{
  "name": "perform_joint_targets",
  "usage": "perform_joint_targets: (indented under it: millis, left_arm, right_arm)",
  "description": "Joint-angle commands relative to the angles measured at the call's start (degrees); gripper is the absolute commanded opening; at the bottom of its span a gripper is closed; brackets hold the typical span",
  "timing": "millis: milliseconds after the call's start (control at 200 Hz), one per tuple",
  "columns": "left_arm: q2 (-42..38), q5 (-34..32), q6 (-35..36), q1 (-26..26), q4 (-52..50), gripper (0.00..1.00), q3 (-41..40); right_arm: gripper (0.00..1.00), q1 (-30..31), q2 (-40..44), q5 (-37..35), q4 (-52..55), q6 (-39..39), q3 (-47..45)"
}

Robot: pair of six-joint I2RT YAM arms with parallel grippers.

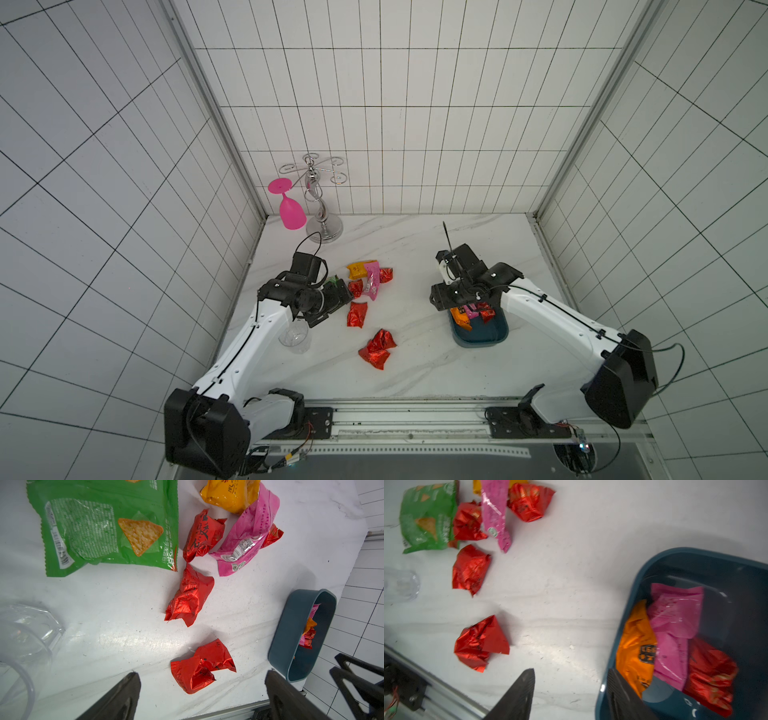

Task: Put the tea bags into the storage box
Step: Pick up the tea bag from the center of the board.

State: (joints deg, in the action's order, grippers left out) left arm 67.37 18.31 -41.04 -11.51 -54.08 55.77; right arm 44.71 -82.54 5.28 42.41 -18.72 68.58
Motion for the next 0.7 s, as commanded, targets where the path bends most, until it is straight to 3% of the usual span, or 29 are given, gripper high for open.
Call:
perform_joint_targets:
  millis: [0,220,480,695]
  left_arm:
    - [-0.5,1.0,-0.9,1.6,1.2,0.97,-0.9]
    - [-4.5,1.8,-1.1,2.7,-0.9,0.97,-3.6]
    - [-10.2,1.0,-1.2,2.9,-4.1,0.97,-6.2]
    - [-13.0,-0.4,-0.5,2.9,-6.5,0.98,-6.4]
  right_arm:
    - [0.63,4.6,-3.7,3.0,-0.1,-0.3,1.5]
    - [0.87,13.7,-15.1,1.9,0.2,3.4,8.9]
    - [0.88,18.0,-27.7,1.6,0.9,4.2,17.0]
    - [0.83,18.6,-32.4,1.3,1.0,3.6,18.2]
